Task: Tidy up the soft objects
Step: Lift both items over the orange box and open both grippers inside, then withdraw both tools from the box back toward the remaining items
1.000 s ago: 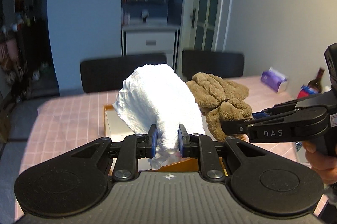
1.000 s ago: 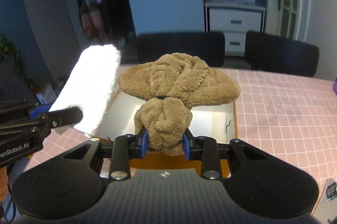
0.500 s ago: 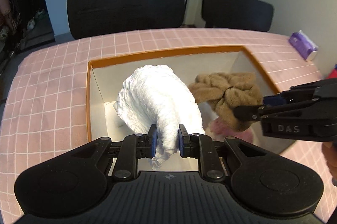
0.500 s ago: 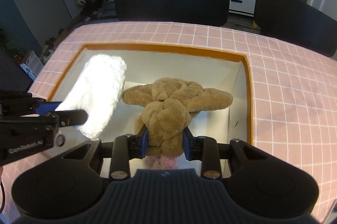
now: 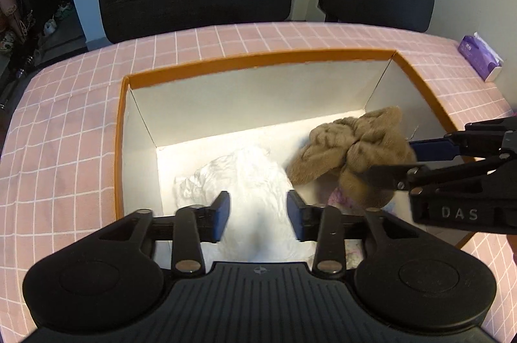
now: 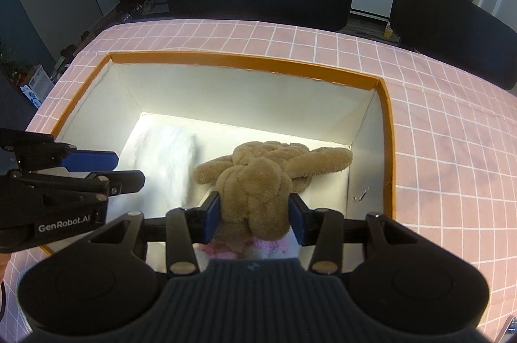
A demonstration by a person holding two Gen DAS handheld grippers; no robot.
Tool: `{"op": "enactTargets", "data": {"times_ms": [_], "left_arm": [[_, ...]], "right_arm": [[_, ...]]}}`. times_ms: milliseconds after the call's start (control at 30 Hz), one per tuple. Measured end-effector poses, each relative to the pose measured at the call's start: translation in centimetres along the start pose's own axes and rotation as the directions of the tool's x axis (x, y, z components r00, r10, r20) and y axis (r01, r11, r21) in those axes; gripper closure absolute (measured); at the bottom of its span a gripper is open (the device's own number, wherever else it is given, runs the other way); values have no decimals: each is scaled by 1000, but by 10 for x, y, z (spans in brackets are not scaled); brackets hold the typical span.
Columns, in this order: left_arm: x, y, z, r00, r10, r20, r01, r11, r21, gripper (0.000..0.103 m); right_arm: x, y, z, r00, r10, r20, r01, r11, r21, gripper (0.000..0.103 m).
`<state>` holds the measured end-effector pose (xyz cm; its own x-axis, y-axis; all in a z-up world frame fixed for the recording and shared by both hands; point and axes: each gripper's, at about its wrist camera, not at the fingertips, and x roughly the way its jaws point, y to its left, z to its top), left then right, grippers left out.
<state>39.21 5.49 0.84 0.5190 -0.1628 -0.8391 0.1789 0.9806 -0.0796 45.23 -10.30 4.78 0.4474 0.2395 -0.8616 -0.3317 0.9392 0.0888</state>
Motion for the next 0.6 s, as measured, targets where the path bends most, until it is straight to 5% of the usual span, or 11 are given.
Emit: {"op": "enactTargets", "data": {"times_ms": [333,600], "left_arm": [[-40,-5,-5,998,9,67,-10,1000,9,53],[-100,-23,-30,973,-17,231,12,1000,21,53]], "right_arm": [[-33,9,-3,999,-9,52,9,1000,-1,48],[-88,26,-28,985,-29,172,31,999,-9,45]]}}
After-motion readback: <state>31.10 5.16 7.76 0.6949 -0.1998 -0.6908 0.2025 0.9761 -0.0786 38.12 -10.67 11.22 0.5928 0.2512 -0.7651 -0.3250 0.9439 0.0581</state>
